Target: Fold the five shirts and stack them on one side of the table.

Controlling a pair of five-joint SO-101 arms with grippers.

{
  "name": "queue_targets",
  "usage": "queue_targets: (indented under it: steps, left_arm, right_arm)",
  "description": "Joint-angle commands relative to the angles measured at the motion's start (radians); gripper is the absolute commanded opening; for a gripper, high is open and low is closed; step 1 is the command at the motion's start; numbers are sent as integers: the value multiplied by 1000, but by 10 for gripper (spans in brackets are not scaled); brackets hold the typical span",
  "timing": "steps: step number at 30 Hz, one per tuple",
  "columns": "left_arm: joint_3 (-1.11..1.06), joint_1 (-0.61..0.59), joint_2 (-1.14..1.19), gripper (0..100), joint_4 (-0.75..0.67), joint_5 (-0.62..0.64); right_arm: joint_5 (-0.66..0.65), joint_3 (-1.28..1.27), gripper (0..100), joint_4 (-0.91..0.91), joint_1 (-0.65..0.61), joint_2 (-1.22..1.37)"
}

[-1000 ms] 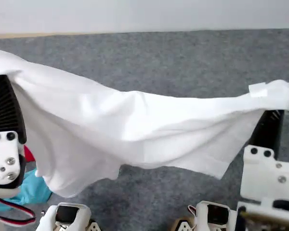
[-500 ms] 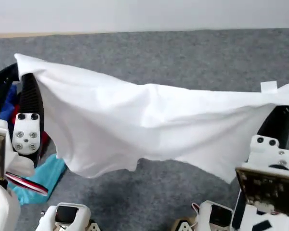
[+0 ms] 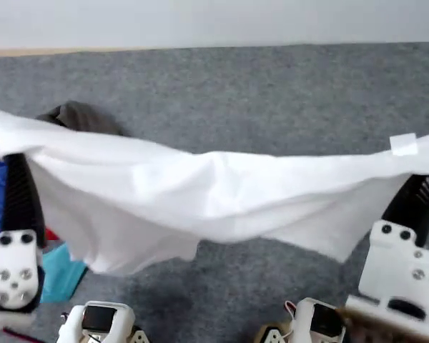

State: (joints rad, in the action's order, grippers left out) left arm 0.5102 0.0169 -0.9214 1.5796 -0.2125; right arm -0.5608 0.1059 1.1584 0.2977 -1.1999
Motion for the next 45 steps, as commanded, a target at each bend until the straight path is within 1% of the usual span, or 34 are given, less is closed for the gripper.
queue_targets:
  steps: [1, 5, 8, 13, 15, 17, 19, 23, 29, 34, 39, 41, 45]
  left_arm:
    - [-4, -8, -6, 3, -28, -8]
    - [-18, -8, -2, 3, -28, -6]
    - [-79, -8, 23, 3, -26, -5]
    - [-263, -6, 94, 3, -28, -5]
    - [-357, -6, 133, 3, -63, -3]
    - [-450, -6, 173, 3, -129, -3]
    - [-539, -6, 209, 3, -218, -3]
    - [-702, -8, 284, 3, -446, -3]
    - [-837, -57, 427, 3, -758, -3]
    - [-840, -66, 605, 3, -934, -3]
    - [-820, -64, 789, 3, -1125, -6]
    - [-773, -64, 865, 3, -1148, -6]
    - [-625, -64, 1022, 3, -1151, -3]
  right_arm:
    - [-12, 8, 9, -21, 10, -7]
    - [-12, 2, 9, -13, 10, 4]
    - [-12, -71, 9, -13, 12, 21]
    - [-14, -270, 9, -16, 10, 58]
    - [-14, -364, 9, -22, 7, 76]
    - [-14, -454, 9, -25, 5, 105]
    - [-9, -537, 9, -70, 5, 140]
    - [-8, -664, 9, -265, 4, 206]
    - [-8, -758, 9, -555, -87, 357]
    - [-8, -764, 9, -757, -140, 538]
    - [-14, -760, 9, -958, -160, 708]
    - [-14, -738, 9, -1015, -166, 773]
    - [-11, -628, 9, -1038, -168, 903]
